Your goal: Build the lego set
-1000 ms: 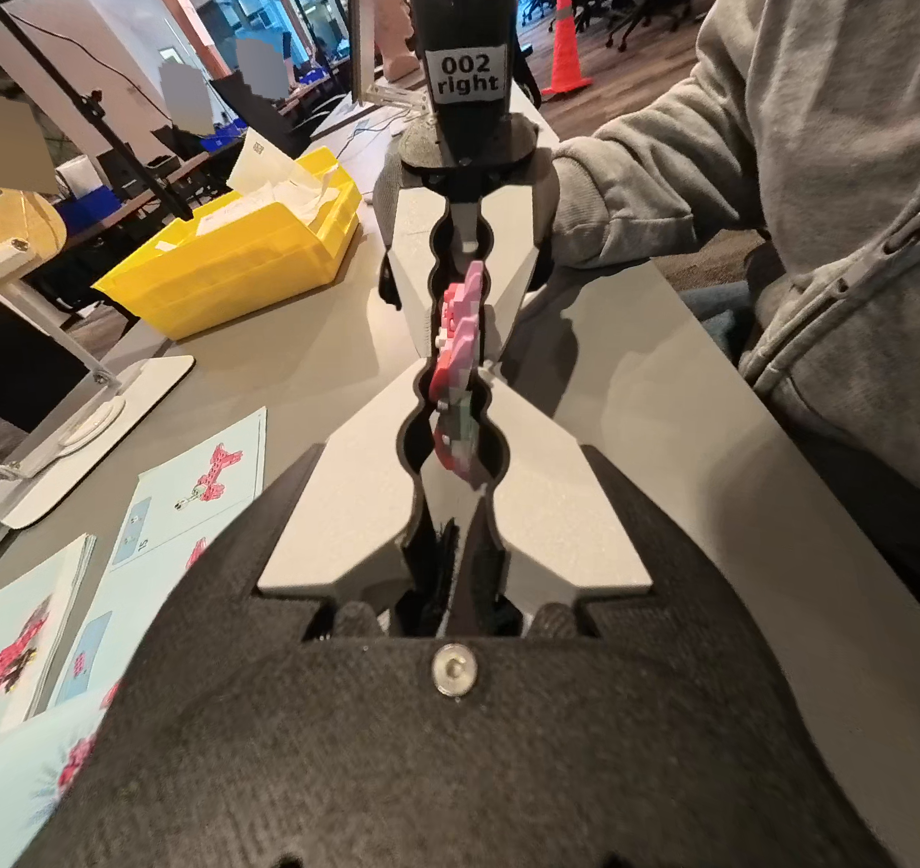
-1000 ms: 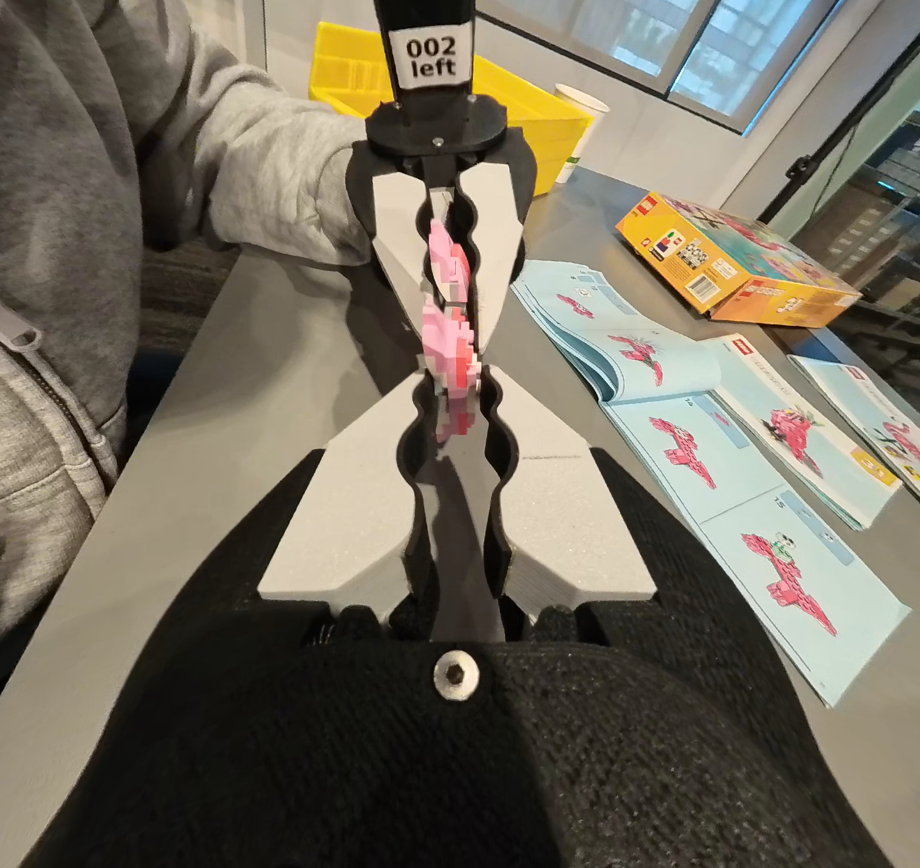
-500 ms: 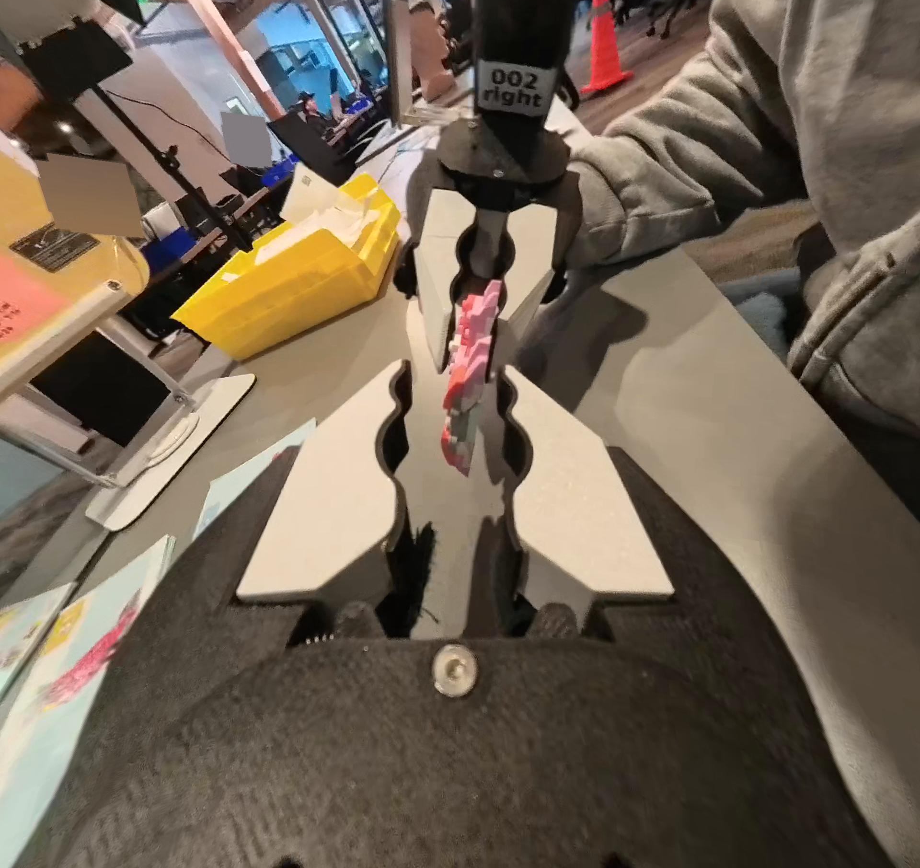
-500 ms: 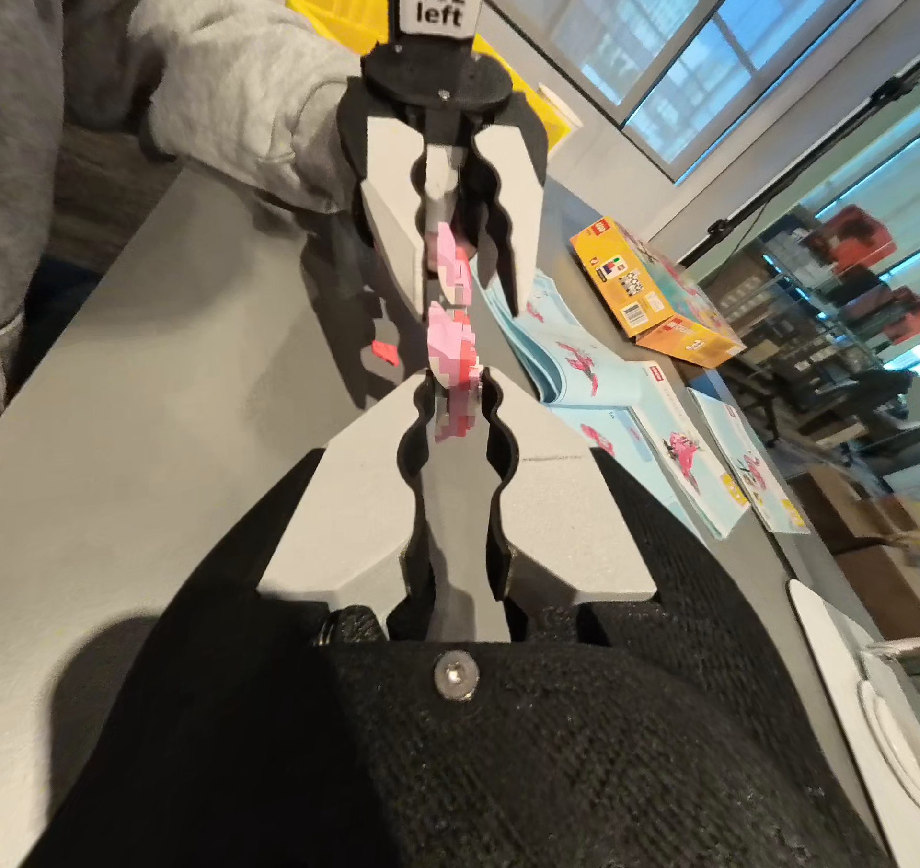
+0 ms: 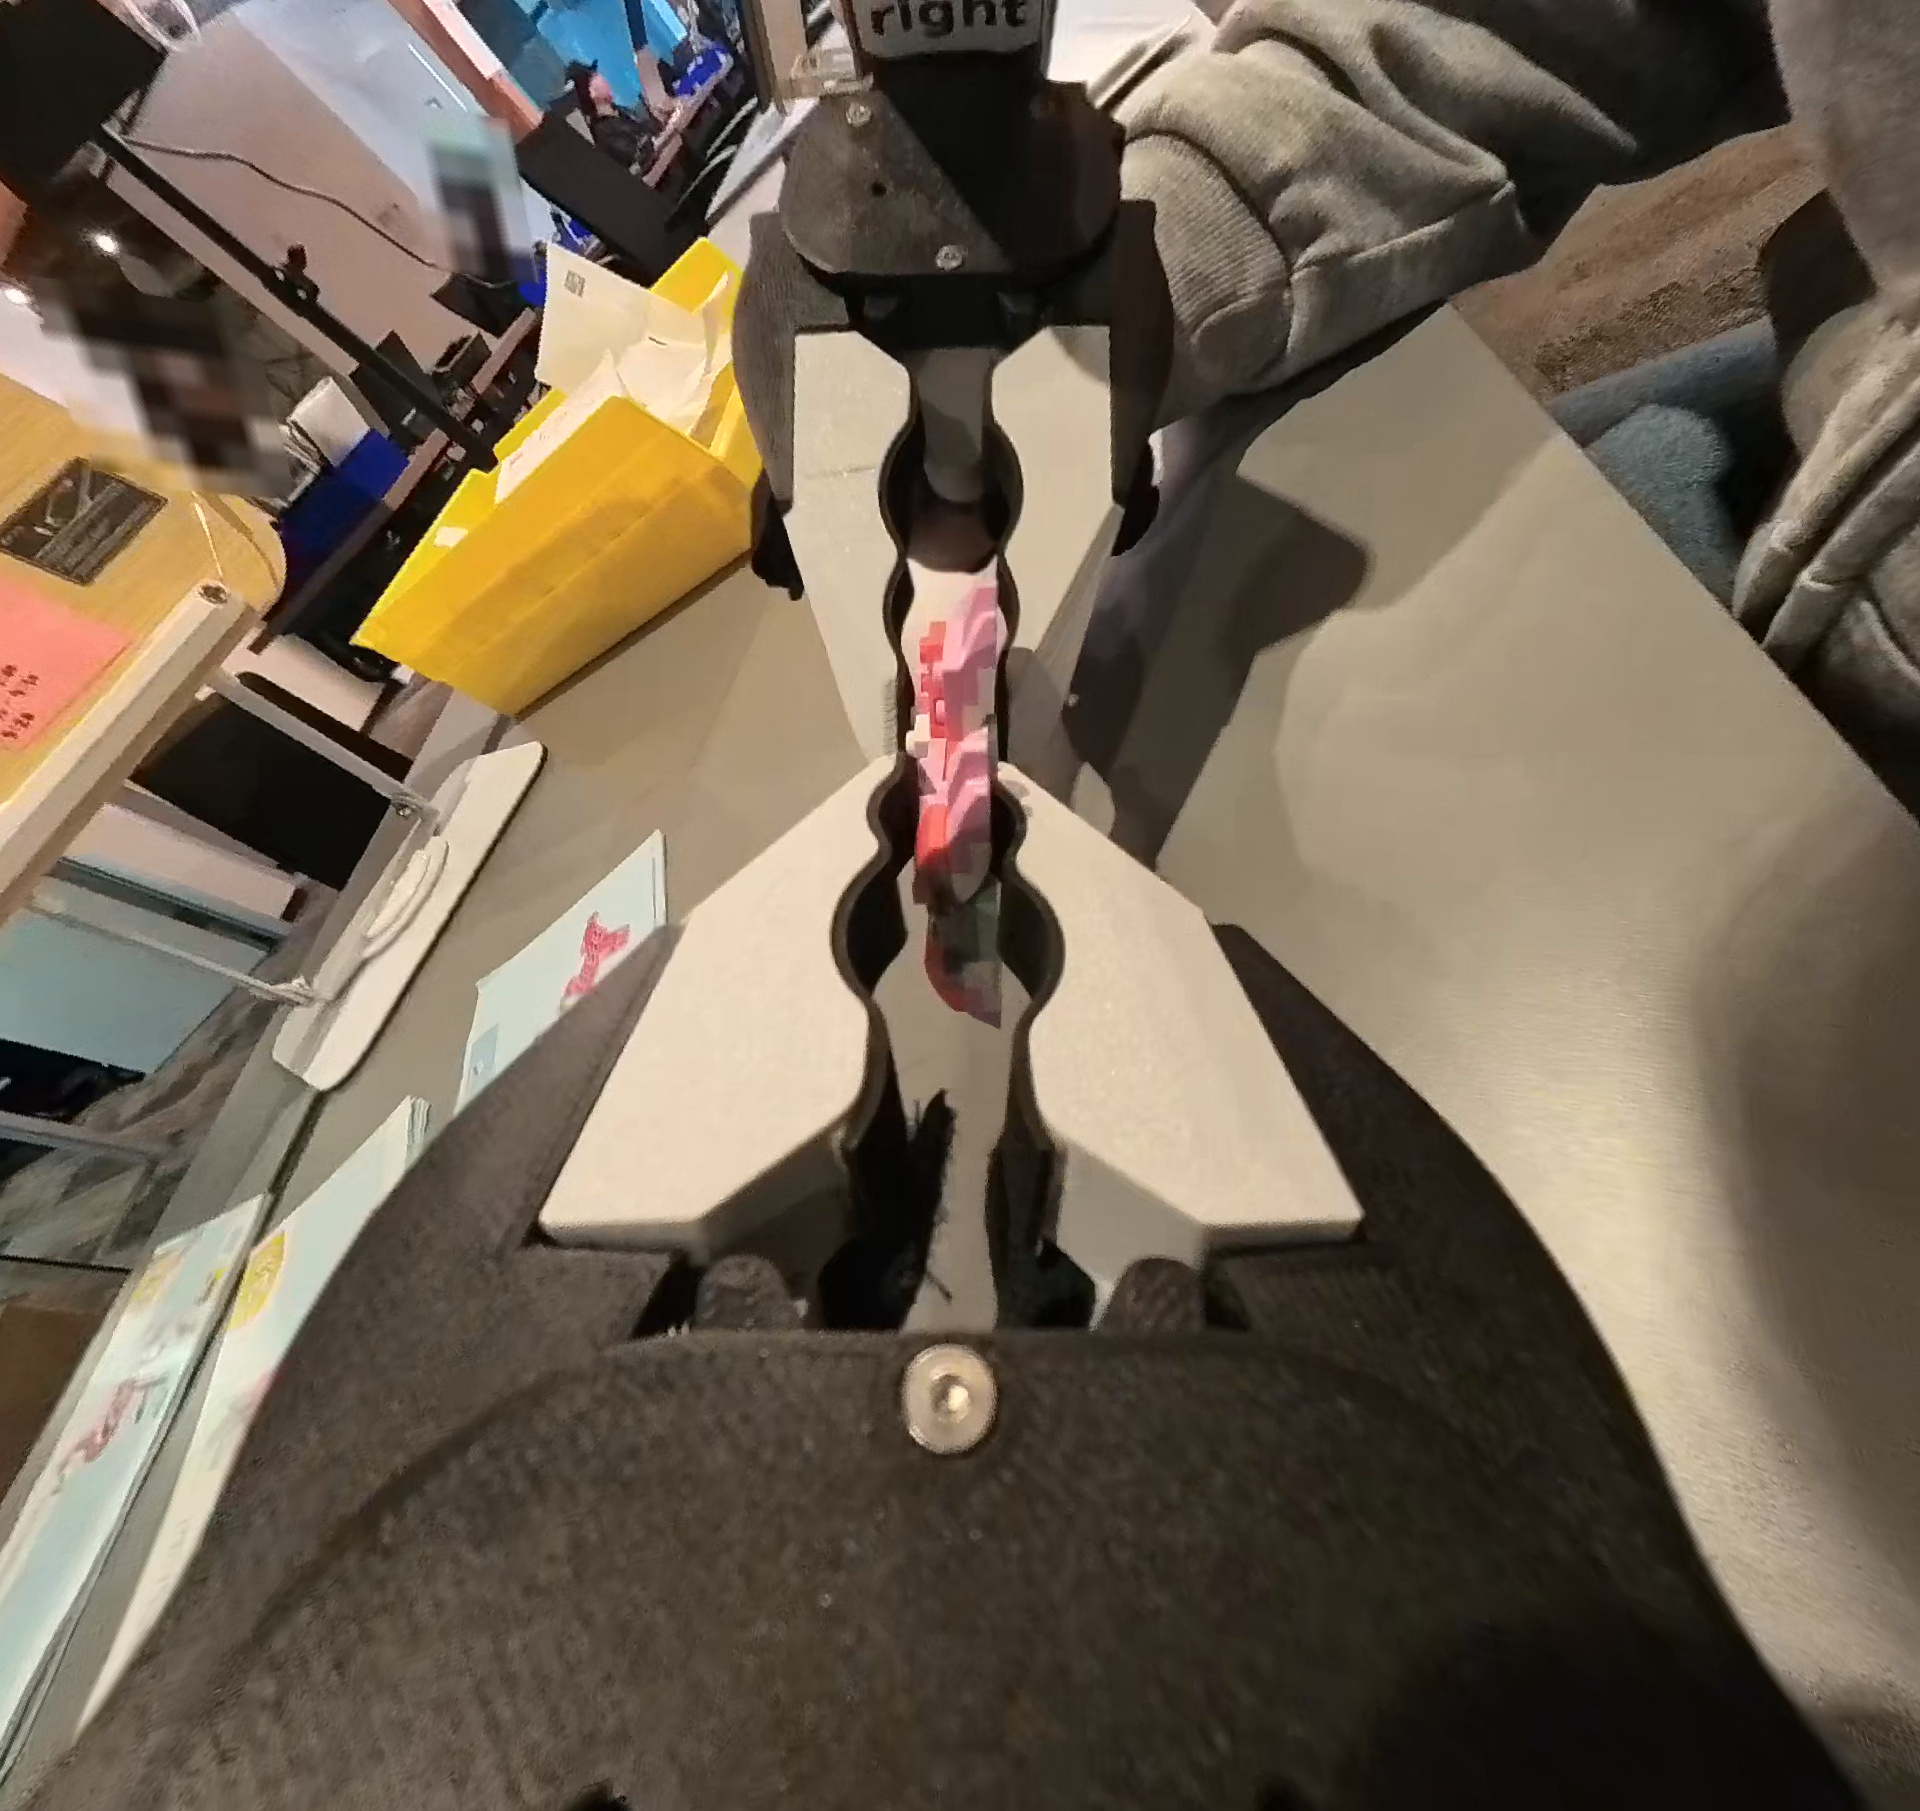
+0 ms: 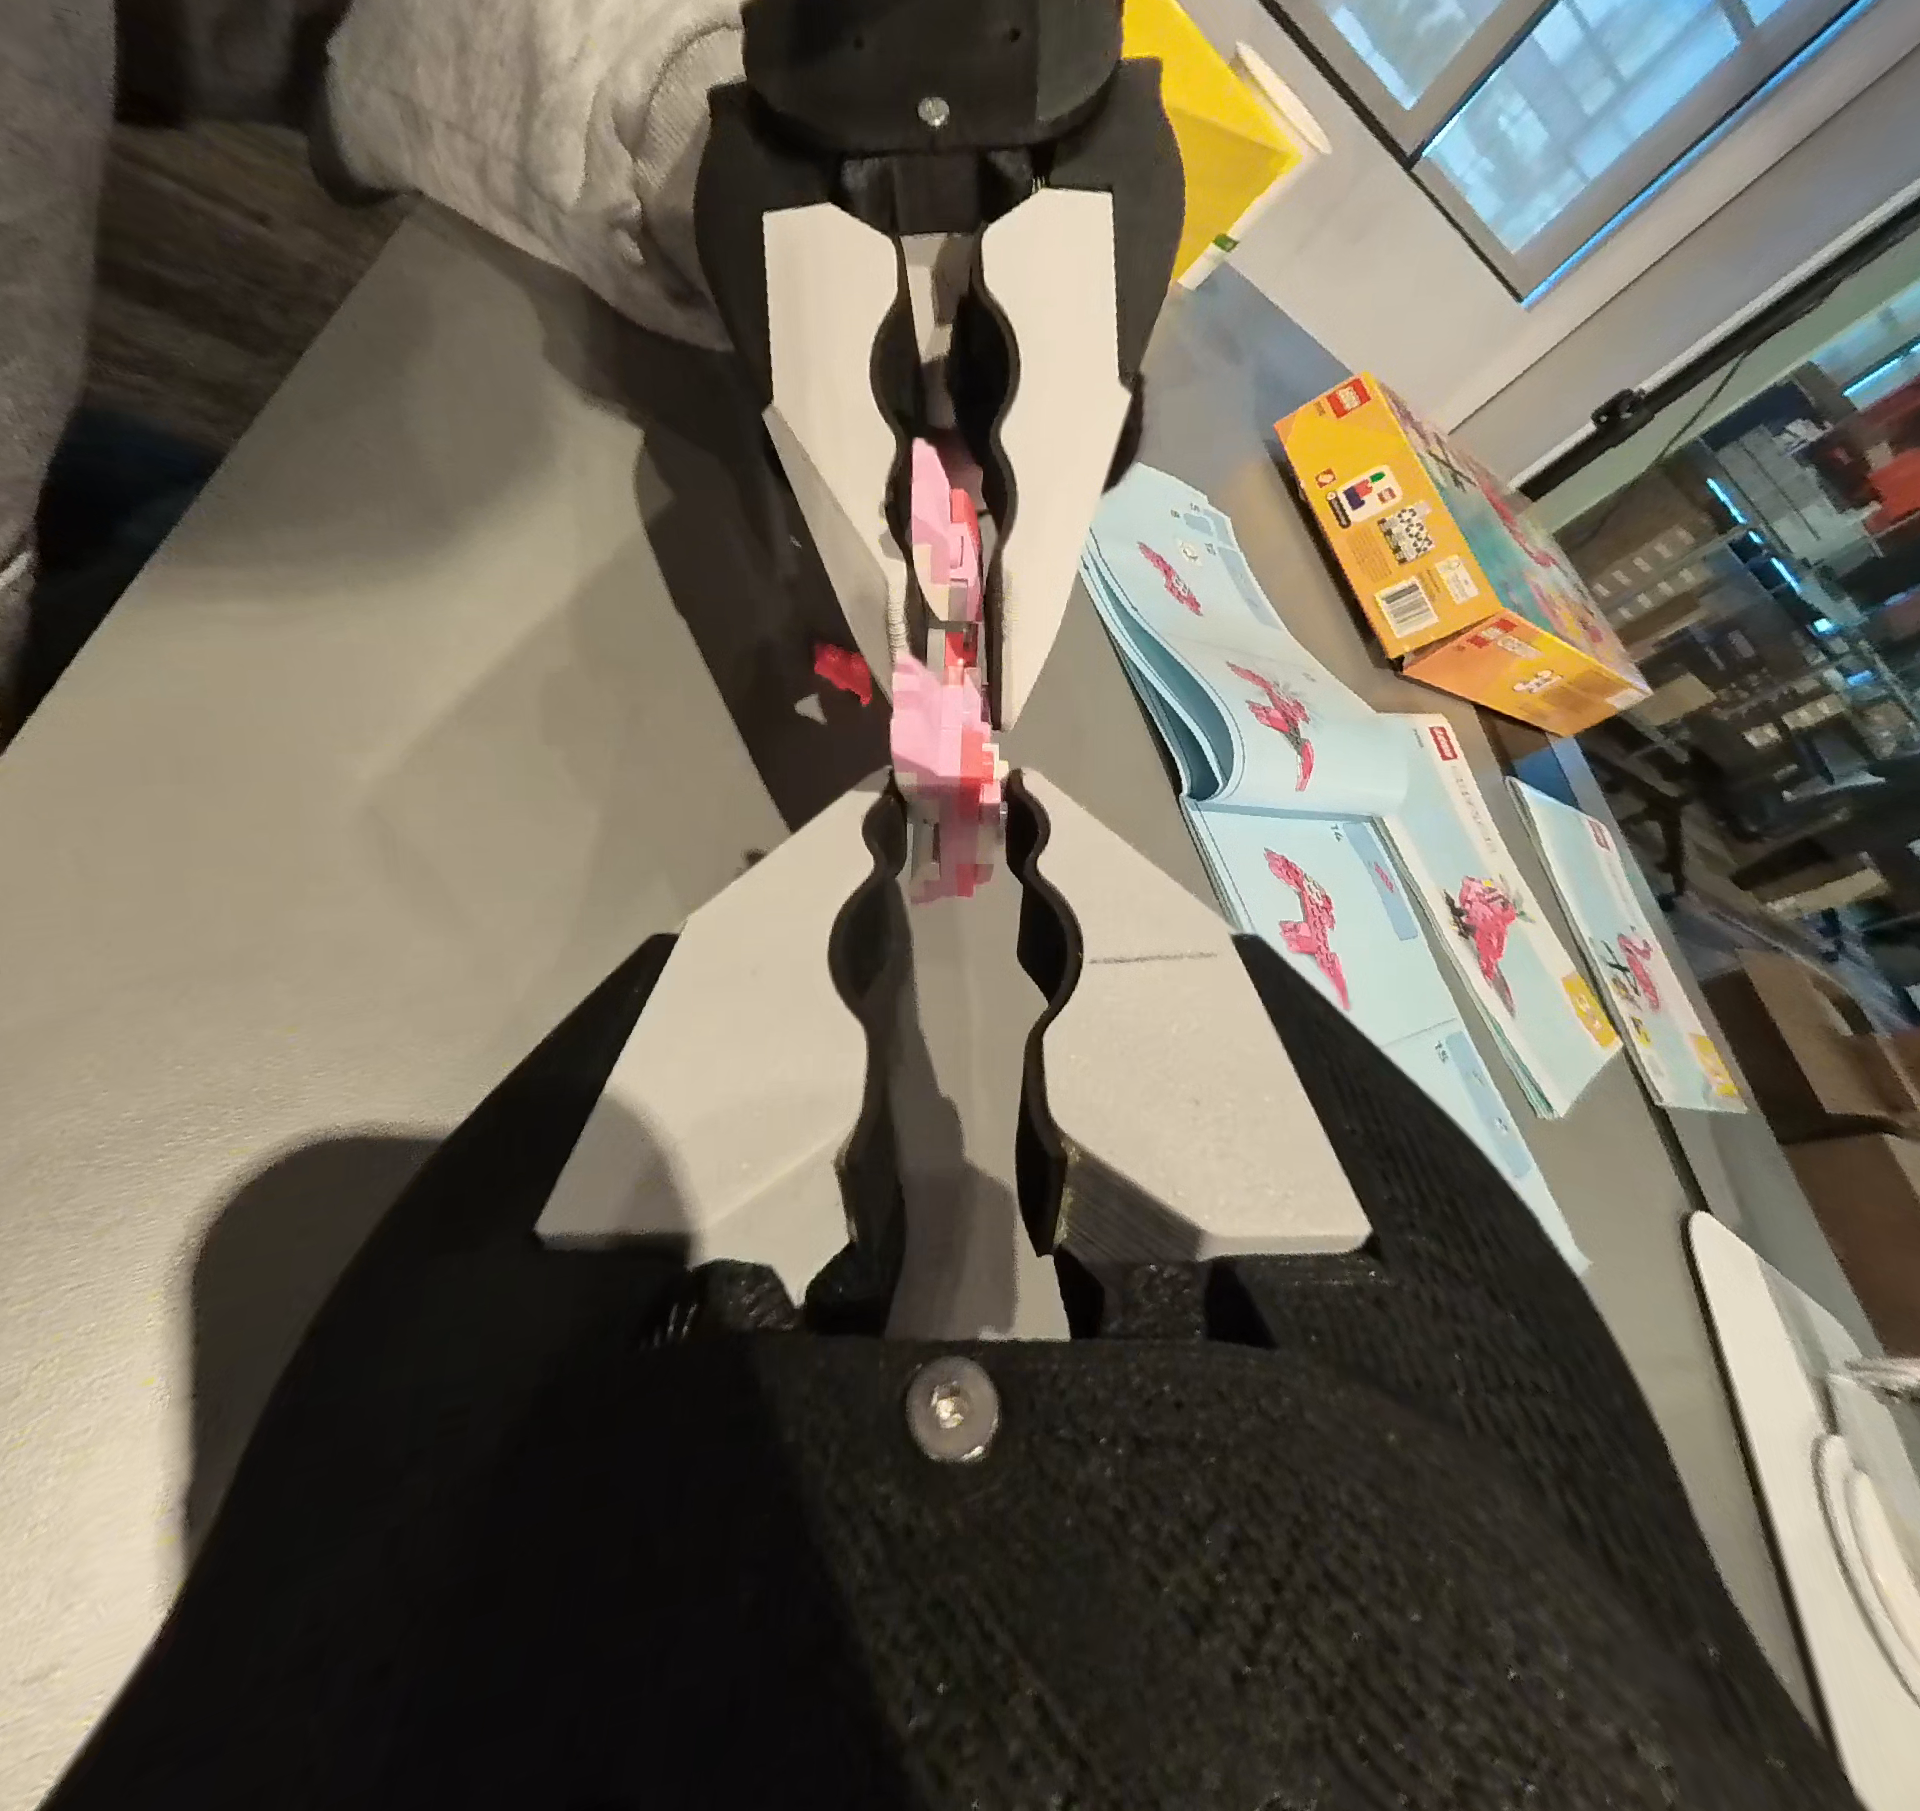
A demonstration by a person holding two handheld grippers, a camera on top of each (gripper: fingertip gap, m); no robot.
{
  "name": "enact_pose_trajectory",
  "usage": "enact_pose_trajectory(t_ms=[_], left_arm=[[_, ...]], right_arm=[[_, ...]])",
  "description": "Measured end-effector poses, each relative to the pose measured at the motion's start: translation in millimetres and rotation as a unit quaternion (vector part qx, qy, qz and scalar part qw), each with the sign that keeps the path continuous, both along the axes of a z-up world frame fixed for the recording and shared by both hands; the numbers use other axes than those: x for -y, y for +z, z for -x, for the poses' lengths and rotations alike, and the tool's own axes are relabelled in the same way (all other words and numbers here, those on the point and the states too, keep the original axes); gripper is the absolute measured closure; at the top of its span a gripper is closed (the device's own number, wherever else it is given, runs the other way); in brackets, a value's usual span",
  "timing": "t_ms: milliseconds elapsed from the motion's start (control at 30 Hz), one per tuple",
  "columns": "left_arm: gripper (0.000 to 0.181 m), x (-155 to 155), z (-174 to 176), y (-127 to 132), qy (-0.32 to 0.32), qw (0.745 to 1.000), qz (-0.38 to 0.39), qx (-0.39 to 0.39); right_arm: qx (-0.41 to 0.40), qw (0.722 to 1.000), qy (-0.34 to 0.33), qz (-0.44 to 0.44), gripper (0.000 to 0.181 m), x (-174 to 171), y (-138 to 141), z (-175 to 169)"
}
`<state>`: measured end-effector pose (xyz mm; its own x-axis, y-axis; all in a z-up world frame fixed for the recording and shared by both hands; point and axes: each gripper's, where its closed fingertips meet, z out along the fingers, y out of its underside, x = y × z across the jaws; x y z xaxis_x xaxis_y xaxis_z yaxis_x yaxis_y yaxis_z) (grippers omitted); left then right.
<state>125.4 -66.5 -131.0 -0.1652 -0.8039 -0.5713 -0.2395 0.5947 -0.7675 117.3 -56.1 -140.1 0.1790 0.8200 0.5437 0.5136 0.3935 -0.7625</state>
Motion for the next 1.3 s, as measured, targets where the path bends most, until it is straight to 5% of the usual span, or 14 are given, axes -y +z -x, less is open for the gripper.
enact_pose_trajectory(t_ms=[267, 367, 500, 633, 733, 967, 1167, 1300], left_arm=[[0.169, -4, -2, -3, 0.013, 0.998, 0.062, -0.005], [0.129, -2, -2, 2, 0.003, 0.994, 0.112, 0.008], [0.118, -7, 2, 22, -0.018, 0.961, 0.271, 0.053], [0.117, -18, 9, 37, -0.04, 0.917, 0.387, 0.092], [0.114, -23, 7, 34, -0.022, 0.924, 0.371, 0.092], [0.115, -77, 22, 35, 0.121, 0.934, 0.305, 0.144], [0.117, -119, 53, 56, 0.234, 0.914, 0.239, 0.228], [0.117, -124, 65, 68, 0.264, 0.91, 0.185, 0.262]], right_arm=[[0.014, 0.999, -0.013, -0.027, 0.164, -5, -3, -3], [0.026, 0.992, -0.039, -0.12, 0.164, -14, 9, -12], [0.087, 0.949, -0.064, -0.298, 0.165, -22, 23, -22], [0.145, 0.874, -0.068, -0.459, 0.164, -18, 36, -21], [0.192, 0.833, -0.058, -0.515, 0.164, -18, 28, -21], [0.282, 0.858, -0.049, -0.427, 0.164, -46, -12, -57], [0.346, 0.831, 0.041, -0.434, 0.164, -51, -30, -74], [0.382, 0.824, 0.078, -0.411, 0.145, -56, -38, -85]])
